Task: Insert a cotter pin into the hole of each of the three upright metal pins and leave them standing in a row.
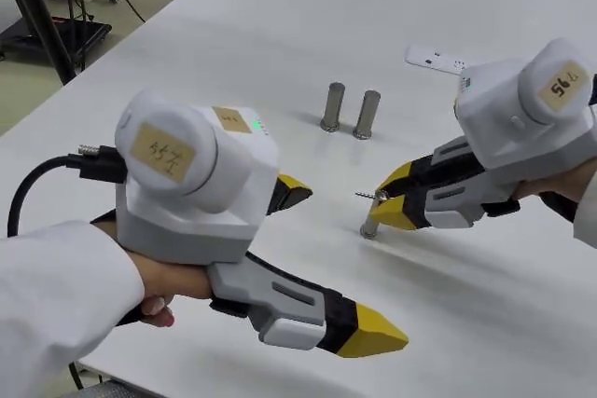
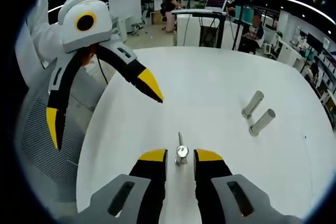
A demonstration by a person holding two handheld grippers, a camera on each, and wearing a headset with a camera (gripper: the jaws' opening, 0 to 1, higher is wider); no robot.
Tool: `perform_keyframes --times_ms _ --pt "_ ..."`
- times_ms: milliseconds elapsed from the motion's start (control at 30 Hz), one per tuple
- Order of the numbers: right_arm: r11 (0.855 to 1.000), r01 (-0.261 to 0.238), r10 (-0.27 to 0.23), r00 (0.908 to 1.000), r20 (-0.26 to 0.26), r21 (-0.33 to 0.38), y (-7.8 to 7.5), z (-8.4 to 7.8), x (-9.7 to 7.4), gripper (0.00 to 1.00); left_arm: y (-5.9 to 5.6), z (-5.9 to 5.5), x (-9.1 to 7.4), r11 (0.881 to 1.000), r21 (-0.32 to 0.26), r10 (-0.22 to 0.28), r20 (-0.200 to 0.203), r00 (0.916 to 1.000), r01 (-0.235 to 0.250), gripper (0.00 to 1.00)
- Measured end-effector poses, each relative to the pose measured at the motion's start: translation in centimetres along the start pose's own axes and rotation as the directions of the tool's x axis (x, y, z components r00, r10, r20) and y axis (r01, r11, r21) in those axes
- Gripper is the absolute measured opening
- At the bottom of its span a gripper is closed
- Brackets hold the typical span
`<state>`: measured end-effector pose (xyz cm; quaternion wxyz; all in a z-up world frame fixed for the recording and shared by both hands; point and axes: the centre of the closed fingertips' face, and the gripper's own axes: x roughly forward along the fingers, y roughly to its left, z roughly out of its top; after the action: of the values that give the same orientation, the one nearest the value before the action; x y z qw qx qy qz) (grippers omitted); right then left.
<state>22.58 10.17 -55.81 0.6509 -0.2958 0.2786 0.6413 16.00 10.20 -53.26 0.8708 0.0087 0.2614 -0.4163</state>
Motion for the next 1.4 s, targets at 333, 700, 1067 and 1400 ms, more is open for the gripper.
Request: perform_keyframes --times_ms 333,700,1067,1400 --pt "0.976 0.107 -0.129 0.9857 0.109 0.191 0.3 0.4 -3.5 0.33 0.7 1.4 -1.0 0.999 -0.039 0.027 0.054 0.9982 -0.025 0.96" --pt "0.89 0.223 -0.312 0.9335 0.176 0.397 -0.1 -2.4 -8.1 0.47 1.4 2.1 -1.9 0.997 -0.066 0.052 0.087 0.9948 -0.046 0.95" --pt "0.79 0.209 -0.436 0.8525 0.288 0.577 1.5 -3.1 -10.8 0.57 2.2 2.6 -2.5 0.995 -0.084 0.068 0.099 0.9927 -0.06 0.94" --pt "0.752 0.254 -0.486 0.8367 0.252 0.608 2.6 -4.7 -11.5 0.72 3.0 2.3 -2.9 0.989 -0.122 0.094 0.106 0.9899 -0.08 0.95"
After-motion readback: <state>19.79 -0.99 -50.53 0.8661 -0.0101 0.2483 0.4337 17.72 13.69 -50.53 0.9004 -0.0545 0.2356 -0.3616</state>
